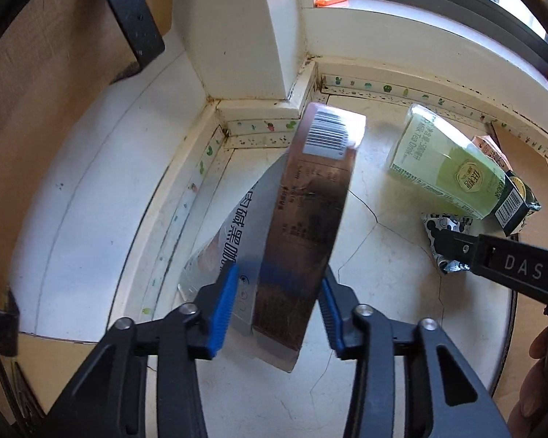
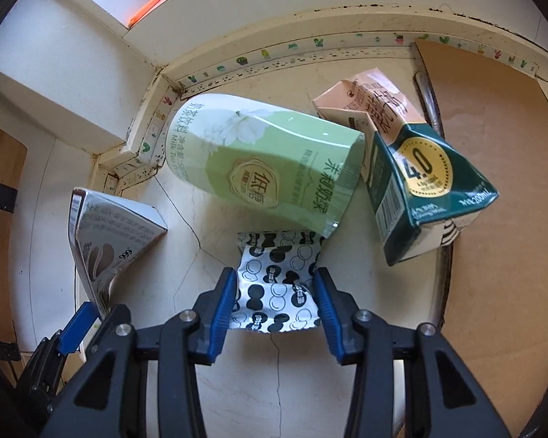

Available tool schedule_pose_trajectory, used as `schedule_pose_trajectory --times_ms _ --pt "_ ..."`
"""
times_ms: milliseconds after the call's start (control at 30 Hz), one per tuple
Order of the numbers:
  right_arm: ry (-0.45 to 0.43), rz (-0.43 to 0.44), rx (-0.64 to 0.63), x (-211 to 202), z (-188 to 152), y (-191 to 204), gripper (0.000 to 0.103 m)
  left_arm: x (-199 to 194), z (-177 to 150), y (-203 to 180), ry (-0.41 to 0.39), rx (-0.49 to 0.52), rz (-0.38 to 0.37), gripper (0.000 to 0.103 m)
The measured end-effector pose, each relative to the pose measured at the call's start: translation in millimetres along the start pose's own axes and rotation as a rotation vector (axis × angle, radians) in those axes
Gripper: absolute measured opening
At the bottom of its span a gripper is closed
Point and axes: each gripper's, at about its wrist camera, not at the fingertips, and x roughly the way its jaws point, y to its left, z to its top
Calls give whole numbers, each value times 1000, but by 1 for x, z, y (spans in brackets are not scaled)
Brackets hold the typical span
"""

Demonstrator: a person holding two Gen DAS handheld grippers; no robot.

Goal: Collect trash
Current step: 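Grasp the brown-silver coffee carton with the left gripper while the right grasps the dotted wrapper, then lift and carry the coffee carton and dotted wrapper down over the bin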

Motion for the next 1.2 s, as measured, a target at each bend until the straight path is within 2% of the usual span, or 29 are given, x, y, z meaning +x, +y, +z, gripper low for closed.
schedule_pose_trajectory --times_ms 100,333,733,1200 --pt "7 15 10 -4 -7 -6 41 -11 -1 -6 -21 24 30 25" --pt "30 67 12 -15 -30 -15 41 -32 -13 -8 -31 39 41 19" --pt "41 164 15 -43 -82 -24 41 -82 -53 2 -74 59 -1 8" --pt "24 198 -27 -73 -149 -12 40 -126 -116 33 -78 32 -98 2"
